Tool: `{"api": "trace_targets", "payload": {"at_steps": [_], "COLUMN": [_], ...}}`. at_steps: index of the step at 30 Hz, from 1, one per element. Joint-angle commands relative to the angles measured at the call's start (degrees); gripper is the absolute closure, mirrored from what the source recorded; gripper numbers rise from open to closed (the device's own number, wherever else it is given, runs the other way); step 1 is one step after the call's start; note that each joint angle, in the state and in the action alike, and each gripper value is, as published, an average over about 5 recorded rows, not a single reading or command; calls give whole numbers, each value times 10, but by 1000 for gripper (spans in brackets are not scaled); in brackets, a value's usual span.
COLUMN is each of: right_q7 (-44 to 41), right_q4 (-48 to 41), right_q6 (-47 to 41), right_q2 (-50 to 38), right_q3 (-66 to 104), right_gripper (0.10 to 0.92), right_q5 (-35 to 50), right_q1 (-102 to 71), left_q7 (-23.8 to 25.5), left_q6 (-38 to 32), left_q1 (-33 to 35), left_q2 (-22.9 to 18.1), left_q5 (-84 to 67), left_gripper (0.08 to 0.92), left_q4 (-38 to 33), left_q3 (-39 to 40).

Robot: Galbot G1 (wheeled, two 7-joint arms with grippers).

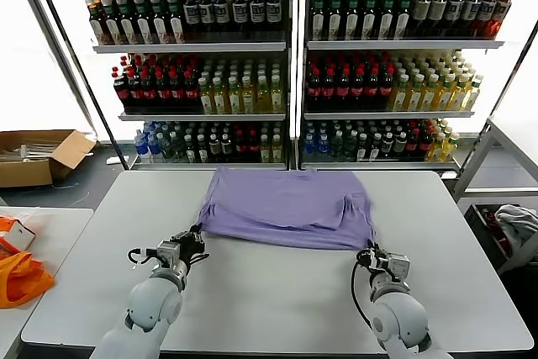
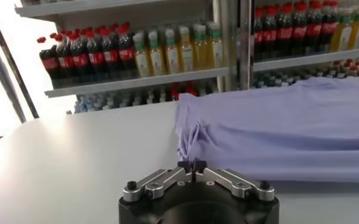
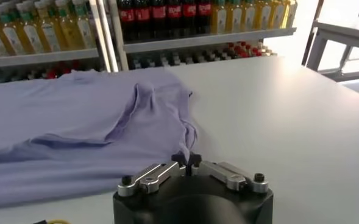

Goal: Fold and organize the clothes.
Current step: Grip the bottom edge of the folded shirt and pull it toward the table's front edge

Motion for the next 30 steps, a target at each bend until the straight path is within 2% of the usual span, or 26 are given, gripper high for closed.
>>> {"api": "trace_targets", "payload": {"at_steps": [1, 7, 13, 24, 27, 30], "right_q7": [33, 39, 49, 45, 38, 18], "right_q4": [144, 190, 216, 208, 207, 214], "right_q6": [-22, -22, -20, -18, -14, -3], "right_q2": [-10, -17, -32, -33, -34, -34], "right_q3": [28, 35, 39, 14, 16, 25], "right_gripper": [901, 901, 901, 895, 844, 758], "right_q5": [7, -5, -20, -42, -56, -88], "right_q1": [-111, -209, -266, -276, -282, -291], "left_q7": [-20, -33, -38, -29, -27, -28], "left_q6": [5, -5, -17, -13, -8, -1], "left_q1": [168, 284, 357, 364, 366, 370], "left_q2": [14, 29, 20, -7, -11, -18], "left_q5": [10, 31, 32, 28, 39, 42], "left_gripper": [915, 915, 915, 915, 915, 880], "left_q4": [-182, -263, -284, -246, -251, -271], "left_q3": [0, -19, -57, -69, -66, -58]}}
